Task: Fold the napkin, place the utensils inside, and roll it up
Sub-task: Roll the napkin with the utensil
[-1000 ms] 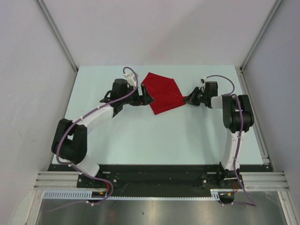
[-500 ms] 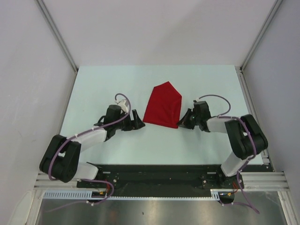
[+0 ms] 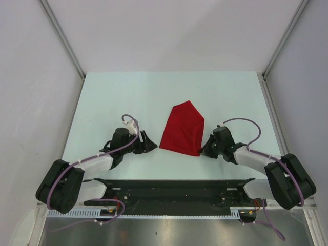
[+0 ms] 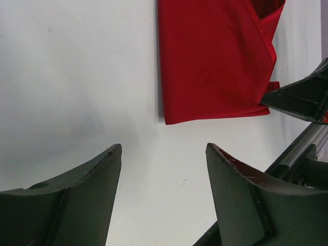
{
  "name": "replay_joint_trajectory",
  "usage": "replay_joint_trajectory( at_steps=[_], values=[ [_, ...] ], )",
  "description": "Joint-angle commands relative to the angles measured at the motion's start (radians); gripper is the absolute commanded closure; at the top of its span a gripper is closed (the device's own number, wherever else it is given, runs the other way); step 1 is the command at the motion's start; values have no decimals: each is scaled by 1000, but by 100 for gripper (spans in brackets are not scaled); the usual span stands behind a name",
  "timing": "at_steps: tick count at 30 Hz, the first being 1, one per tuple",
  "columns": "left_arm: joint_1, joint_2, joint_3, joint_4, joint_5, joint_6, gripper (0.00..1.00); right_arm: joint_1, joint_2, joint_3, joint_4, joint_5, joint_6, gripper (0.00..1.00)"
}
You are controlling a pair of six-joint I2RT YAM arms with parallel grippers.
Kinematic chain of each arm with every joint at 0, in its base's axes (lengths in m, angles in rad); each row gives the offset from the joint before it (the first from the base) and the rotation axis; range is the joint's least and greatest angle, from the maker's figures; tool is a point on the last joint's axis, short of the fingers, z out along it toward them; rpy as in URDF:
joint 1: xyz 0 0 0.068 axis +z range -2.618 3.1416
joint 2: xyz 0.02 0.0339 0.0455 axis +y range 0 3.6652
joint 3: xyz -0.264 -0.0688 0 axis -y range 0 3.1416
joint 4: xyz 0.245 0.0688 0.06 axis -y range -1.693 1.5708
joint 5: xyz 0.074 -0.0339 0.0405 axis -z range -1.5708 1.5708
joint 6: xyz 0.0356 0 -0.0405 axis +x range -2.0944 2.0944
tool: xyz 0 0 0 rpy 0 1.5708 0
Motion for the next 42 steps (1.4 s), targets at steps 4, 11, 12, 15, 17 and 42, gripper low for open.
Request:
replay_joint_trajectory(
  at_steps=[4,11,12,15,17,42],
  values=[
    [-34,79,-22,153,-4,-52,34,6,-31,-27,-19,53,-4,100],
    [-69,249,-9,288,2,-103,40,7,-46,-45,-7,49,-14,100],
    [-72,261,-11,317,7,-109,42,7,-49,-47,-7,47,-14,100],
    [-72,290,-9,325,-6,-123,48,7,-60,-50,-8,47,-18,100],
    [-74,298,-8,322,-7,-126,50,7,-67,-51,-11,49,-20,100],
    [-124,436,29,357,13,-180,83,7,-66,-56,-2,52,-35,100]
  ],
)
